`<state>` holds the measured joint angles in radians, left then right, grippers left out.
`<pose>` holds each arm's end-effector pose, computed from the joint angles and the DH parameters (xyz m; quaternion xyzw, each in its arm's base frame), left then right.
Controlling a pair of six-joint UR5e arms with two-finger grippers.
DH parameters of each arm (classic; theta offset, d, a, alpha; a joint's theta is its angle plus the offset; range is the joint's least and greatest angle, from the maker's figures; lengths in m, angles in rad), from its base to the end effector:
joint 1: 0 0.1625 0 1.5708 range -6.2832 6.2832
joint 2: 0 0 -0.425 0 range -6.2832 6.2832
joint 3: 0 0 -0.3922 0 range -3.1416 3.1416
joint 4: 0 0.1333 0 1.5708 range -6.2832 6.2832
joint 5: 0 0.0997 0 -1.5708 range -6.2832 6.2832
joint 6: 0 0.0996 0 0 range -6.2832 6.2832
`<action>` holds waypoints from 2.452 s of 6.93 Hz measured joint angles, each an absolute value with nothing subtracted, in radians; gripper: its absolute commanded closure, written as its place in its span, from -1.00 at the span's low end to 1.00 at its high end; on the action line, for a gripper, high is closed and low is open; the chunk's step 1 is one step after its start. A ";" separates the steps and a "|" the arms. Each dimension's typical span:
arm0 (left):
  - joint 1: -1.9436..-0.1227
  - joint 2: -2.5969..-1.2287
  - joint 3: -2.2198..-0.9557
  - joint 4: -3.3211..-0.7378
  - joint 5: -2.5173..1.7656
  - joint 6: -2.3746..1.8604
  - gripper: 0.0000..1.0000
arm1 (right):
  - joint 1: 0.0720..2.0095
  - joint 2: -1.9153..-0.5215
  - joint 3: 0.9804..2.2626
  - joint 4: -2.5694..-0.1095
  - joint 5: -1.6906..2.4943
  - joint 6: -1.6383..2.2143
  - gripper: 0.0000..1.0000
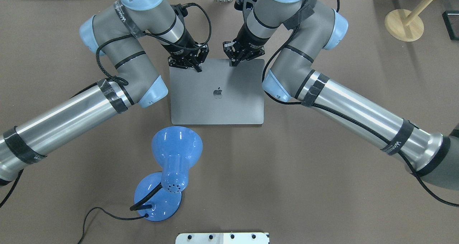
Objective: Close laptop
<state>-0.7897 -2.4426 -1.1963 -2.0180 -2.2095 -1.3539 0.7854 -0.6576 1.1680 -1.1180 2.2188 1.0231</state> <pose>0.5060 -0.6154 0.2150 -0.0366 0.5132 -0.1019 0.8514 -0.5144 -0.6179 0.1941 0.0497 -0.5196 -0.0468 0.8517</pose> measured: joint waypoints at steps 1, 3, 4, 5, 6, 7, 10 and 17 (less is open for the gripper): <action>-0.787 -2.445 -1.166 -2.031 -2.186 -1.336 1.00 | 0.778 -0.647 1.129 -1.092 2.200 1.023 1.00; -0.767 -2.447 -1.111 -2.074 -2.140 -1.320 1.00 | 0.748 -0.639 1.051 -1.031 2.146 1.023 1.00; -0.754 -2.447 -1.097 -2.085 -2.125 -1.319 1.00 | 0.732 -0.635 1.024 -1.018 2.123 1.023 1.00; -0.746 -2.447 -1.090 -2.089 -2.117 -1.319 1.00 | 0.720 -0.634 1.010 -1.013 2.106 1.023 1.00; -0.741 -2.447 -1.087 -2.091 -2.112 -1.319 1.00 | 0.713 -0.634 1.004 -1.012 2.097 1.023 1.00; -0.741 -2.447 -1.088 -2.092 -2.110 -1.320 1.00 | 0.711 -0.631 1.003 -1.011 2.094 1.024 1.00; -0.761 -2.433 -1.156 -2.073 -2.108 -1.317 -0.96 | 0.757 -0.630 1.047 -1.018 2.118 1.028 -0.99; -1.031 -2.149 -1.668 -1.562 -2.115 -0.891 -0.96 | 1.087 -0.923 1.397 -1.267 2.348 0.805 -0.99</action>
